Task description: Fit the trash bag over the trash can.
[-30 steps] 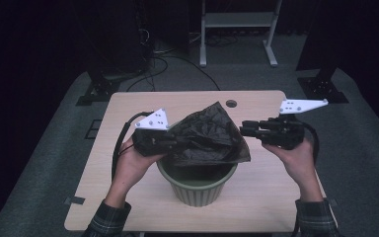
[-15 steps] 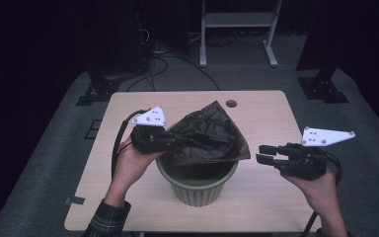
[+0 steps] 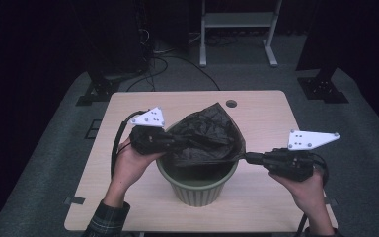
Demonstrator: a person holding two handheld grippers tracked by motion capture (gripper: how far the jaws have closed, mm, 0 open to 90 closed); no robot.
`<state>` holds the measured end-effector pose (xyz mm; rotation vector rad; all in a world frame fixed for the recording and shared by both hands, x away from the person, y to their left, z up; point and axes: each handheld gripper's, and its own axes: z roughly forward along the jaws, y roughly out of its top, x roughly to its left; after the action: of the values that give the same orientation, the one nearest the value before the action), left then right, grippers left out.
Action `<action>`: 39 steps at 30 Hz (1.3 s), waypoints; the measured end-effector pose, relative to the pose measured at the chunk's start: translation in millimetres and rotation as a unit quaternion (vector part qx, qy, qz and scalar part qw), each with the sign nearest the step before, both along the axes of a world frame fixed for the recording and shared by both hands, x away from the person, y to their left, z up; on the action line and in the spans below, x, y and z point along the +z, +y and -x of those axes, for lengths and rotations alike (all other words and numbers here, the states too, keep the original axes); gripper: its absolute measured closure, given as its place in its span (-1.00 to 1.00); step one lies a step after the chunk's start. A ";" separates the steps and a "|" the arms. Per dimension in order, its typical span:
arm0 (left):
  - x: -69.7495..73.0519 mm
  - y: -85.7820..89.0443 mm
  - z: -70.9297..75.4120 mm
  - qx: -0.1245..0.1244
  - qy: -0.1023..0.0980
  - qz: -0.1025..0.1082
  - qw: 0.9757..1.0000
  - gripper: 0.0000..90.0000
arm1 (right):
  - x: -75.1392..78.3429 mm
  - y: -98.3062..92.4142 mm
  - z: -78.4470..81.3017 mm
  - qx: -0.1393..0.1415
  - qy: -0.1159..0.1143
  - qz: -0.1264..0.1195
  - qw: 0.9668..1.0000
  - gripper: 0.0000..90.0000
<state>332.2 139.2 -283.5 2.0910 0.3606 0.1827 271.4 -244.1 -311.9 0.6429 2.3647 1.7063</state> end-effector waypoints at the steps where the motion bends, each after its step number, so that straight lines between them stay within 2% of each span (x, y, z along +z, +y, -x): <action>1: 0.6 2.3 0.8 0.003 0.001 0.000 1.000 1.00 | 0.3 -2.5 -0.4 -0.004 -0.001 0.000 1.000 0.99; 4: 3.5 14.6 3.3 0.011 0.000 0.009 1.000 1.00 | 0.8 -11.5 0.5 -0.012 -0.003 -0.004 1.000 0.99; 9: 5.1 38.9 6.3 0.030 -0.001 0.019 0.999 1.00 | -0.6 -36.0 2.5 -0.041 -0.003 -0.008 0.999 0.99; 13: 0.2 58.6 8.7 0.048 0.005 0.030 0.998 1.00 | -3.6 -54.8 3.5 -0.062 -0.001 -0.013 0.998 0.99; 19: -11.2 85.0 11.5 0.073 0.016 0.040 0.996 1.00 | -11.7 -73.4 5.3 -0.086 0.005 -0.013 0.996 0.99; 23: -19.7 102.1 12.2 0.094 0.024 0.046 0.994 1.00 | -17.6 -82.7 4.9 -0.102 0.008 -0.008 0.995 1.00; 28: -28.7 121.4 11.8 0.125 0.032 0.053 0.990 1.00 | -24.3 -94.4 3.3 -0.129 0.015 -0.002 0.992 1.00; 29: -30.5 124.8 11.6 0.132 0.031 0.049 0.990 1.00 | -25.8 -96.8 2.6 -0.134 0.015 -0.002 0.991 1.00; 33: -34.6 128.0 11.2 0.140 0.030 0.046 0.989 0.98 | -30.1 -100.3 -0.3 -0.143 0.021 0.003 0.989 0.99; 34: -34.5 127.2 11.7 0.142 0.026 0.046 0.988 0.84 | -30.1 -99.7 -0.5 -0.143 0.022 0.004 0.990 0.99; 36: -32.3 125.9 13.8 0.139 0.020 0.055 0.989 0.66 | -28.0 -97.7 -0.9 -0.138 0.017 -0.001 0.990 0.81; 37: -30.1 125.4 15.2 0.138 0.016 0.057 0.989 0.46 | -23.9 -95.7 0.0 -0.138 0.008 -0.006 0.990 0.69; 38: -28.3 124.9 16.5 0.137 0.013 0.058 0.989 0.46 | -23.9 -95.7 0.0 -0.138 0.008 -0.006 0.990 0.69; 39: -25.6 124.0 18.3 0.136 0.008 0.061 0.989 0.35 | -22.0 -94.9 0.1 -0.138 0.006 -0.009 0.990 0.63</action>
<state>313.9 263.1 -309.1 1.9173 0.6518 0.2968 271.3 -339.0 -334.0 0.9349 2.1497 1.6074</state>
